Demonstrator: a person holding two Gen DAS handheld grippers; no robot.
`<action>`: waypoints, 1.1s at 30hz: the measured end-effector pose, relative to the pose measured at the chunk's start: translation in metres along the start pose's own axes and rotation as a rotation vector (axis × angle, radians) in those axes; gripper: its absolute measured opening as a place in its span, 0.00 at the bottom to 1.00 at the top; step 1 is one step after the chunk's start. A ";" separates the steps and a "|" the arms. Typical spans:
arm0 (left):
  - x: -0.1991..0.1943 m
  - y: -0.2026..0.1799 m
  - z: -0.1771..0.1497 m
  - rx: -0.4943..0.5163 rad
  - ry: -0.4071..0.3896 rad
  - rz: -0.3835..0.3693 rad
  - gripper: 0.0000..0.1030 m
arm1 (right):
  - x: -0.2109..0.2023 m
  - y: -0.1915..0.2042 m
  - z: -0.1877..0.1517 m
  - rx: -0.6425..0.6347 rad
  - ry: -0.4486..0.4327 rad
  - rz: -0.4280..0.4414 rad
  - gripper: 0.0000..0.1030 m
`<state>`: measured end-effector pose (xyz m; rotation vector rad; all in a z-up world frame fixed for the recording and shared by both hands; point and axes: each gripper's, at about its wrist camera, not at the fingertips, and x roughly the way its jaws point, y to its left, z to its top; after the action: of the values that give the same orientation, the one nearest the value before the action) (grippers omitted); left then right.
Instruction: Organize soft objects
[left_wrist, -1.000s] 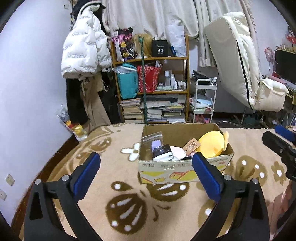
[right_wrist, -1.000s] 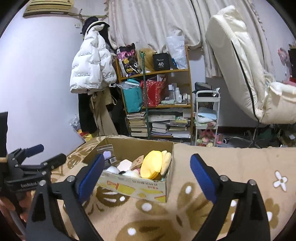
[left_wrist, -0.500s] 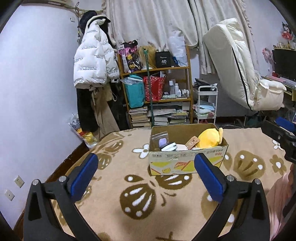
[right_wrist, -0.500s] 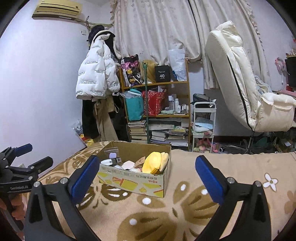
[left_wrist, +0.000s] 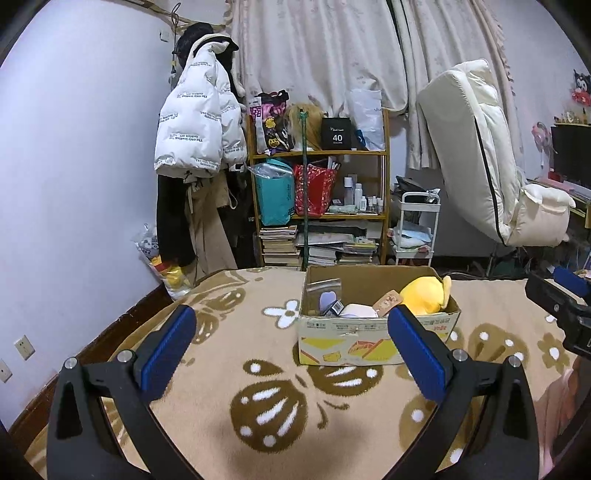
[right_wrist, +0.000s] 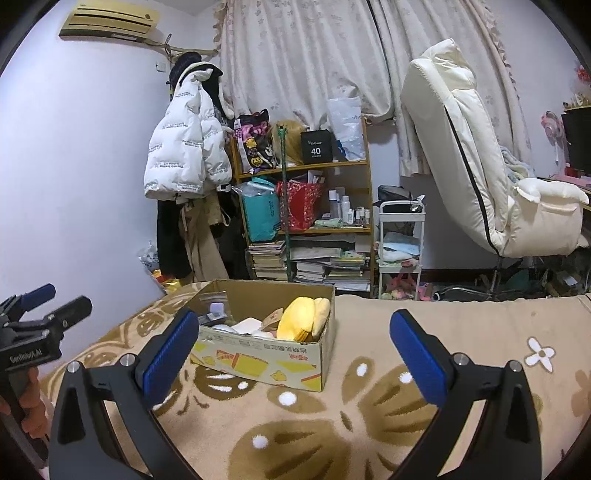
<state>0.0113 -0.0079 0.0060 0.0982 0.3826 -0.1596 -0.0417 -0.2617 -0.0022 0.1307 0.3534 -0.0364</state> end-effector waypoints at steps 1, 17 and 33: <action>0.002 -0.001 0.000 0.000 0.000 -0.001 0.99 | 0.001 0.000 -0.001 0.001 0.003 0.002 1.00; 0.016 -0.010 -0.006 0.024 0.025 -0.014 0.99 | 0.019 -0.011 -0.009 0.053 0.048 0.000 1.00; 0.014 -0.013 -0.009 0.028 0.025 -0.014 0.99 | 0.022 -0.012 -0.013 0.050 0.053 -0.001 1.00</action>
<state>0.0187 -0.0218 -0.0086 0.1253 0.4059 -0.1777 -0.0258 -0.2724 -0.0234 0.1810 0.4055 -0.0431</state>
